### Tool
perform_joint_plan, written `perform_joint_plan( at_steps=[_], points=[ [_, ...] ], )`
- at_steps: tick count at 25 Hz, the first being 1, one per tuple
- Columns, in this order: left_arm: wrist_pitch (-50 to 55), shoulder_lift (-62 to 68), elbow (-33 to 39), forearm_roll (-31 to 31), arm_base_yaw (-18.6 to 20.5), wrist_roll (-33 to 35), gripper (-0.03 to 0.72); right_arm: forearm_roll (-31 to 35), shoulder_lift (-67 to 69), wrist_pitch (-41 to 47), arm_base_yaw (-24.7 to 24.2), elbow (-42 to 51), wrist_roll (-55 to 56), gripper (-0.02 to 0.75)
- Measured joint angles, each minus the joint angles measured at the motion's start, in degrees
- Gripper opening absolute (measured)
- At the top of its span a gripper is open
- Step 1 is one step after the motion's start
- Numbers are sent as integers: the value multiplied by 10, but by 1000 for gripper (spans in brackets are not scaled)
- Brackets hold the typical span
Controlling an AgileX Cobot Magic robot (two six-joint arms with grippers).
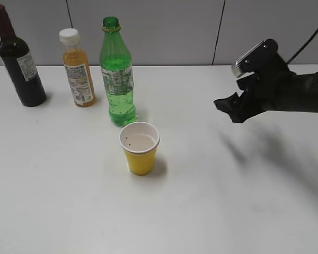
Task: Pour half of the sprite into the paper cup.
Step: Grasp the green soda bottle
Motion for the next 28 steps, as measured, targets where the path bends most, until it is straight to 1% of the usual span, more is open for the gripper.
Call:
perform_joint_plan(
  at_steps=[4,7,9,13,15,19,23,25,28],
  points=[
    [0,0,0,0,0,0,589,77,-13,152,0,-53,21,614],
    [0,0,0,0,0,0,589,144,-15,292,0,-118,16,613],
    [0,0,0,0,0,0,589,201,-15,374,0,-159,-18,610],
    [0,0,0,0,0,0,589,350,-16,526,-7,-237,-134,599],
    [0,0,0,0,0,0,589,397,-16,594,-14,-271,-159,593],
    [0,0,0,0,0,0,589,443,-9,747,-36,-335,-188,592],
    [0,0,0,0,0,0,589,456,-7,883,-47,-376,-214,592],
    [0,0,0,0,0,0,589,459,-9,909,-49,-382,-217,592],
    [0,0,0,0,0,0,589,476,-26,917,-51,-382,-219,592]
  ],
)
